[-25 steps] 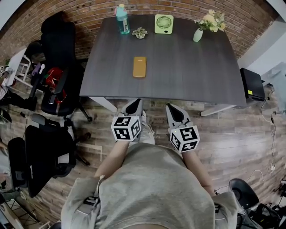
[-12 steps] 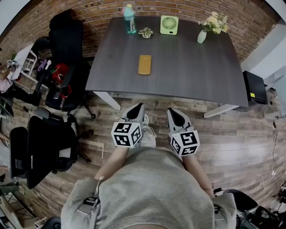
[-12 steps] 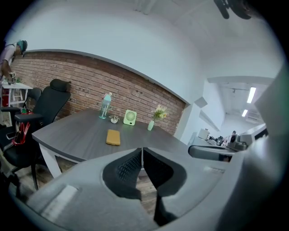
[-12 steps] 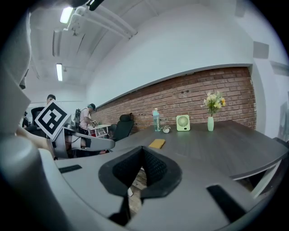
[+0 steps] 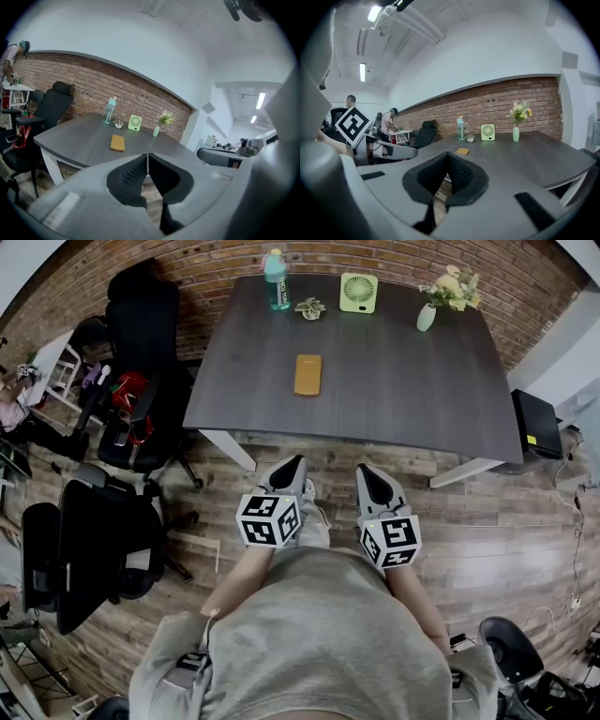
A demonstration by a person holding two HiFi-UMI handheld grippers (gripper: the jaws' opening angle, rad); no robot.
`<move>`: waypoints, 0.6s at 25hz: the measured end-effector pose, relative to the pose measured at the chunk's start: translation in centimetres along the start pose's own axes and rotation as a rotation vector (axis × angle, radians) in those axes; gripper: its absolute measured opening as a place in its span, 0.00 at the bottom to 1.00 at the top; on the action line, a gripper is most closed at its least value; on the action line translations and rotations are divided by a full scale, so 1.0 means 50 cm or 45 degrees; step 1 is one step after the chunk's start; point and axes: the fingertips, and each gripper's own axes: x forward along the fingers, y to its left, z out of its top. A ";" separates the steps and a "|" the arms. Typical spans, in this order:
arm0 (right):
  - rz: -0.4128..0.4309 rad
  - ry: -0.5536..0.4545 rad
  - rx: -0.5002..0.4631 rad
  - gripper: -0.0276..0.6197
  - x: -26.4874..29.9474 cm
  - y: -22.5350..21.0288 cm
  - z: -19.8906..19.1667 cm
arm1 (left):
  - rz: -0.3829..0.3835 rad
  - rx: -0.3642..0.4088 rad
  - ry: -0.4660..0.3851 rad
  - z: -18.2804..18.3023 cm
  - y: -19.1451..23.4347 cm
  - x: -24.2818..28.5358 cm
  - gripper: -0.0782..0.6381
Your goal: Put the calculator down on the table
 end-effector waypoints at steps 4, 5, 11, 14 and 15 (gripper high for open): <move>0.010 0.000 -0.004 0.05 0.005 0.006 0.000 | 0.002 -0.010 -0.002 0.002 0.005 0.000 0.15; 0.013 0.000 -0.001 0.05 0.007 0.007 0.000 | 0.003 -0.012 -0.004 0.003 0.007 0.000 0.15; 0.025 -0.005 0.014 0.05 0.014 0.010 0.000 | 0.006 -0.029 -0.011 0.005 0.013 0.000 0.15; 0.025 -0.004 0.014 0.05 0.018 0.011 0.003 | 0.013 -0.033 -0.011 0.008 0.019 -0.001 0.15; 0.025 -0.004 0.014 0.05 0.019 0.012 0.004 | 0.015 -0.035 -0.012 0.009 0.021 -0.001 0.15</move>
